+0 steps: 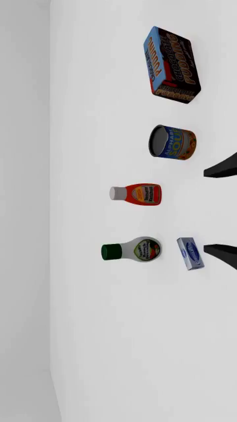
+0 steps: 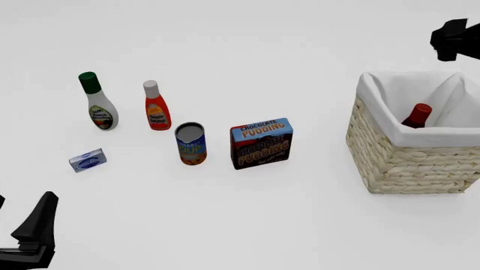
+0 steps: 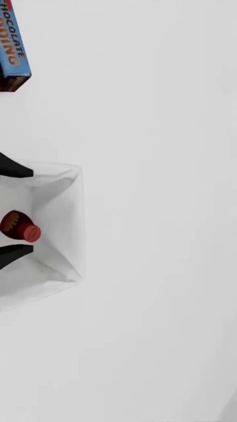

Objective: Pick the bbq sauce and place it in the basket.

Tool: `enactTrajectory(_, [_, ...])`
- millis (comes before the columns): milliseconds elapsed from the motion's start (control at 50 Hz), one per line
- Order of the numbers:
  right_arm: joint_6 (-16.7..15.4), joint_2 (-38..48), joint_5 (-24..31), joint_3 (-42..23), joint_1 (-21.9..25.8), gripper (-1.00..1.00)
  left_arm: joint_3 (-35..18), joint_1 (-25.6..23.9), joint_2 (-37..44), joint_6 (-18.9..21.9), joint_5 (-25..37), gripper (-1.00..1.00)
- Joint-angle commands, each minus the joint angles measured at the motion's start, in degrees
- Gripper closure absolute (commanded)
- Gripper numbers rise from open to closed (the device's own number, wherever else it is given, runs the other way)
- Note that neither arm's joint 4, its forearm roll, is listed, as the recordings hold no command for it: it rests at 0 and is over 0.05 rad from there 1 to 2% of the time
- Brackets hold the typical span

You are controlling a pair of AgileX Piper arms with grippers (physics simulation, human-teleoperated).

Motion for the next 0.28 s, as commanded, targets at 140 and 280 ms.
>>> enactTrajectory(140, [1.33, -5.98, 2.11, 0.34, 1.06, -1.0, 0.0, 0.0, 0.0, 0.0, 0.0, -1.0])
enactTrajectory(280, [2.06, -8.39, 3.08, 0.51, 1.4, -1.0, 0.0, 0.0, 0.0, 0.0, 0.0, -1.0])
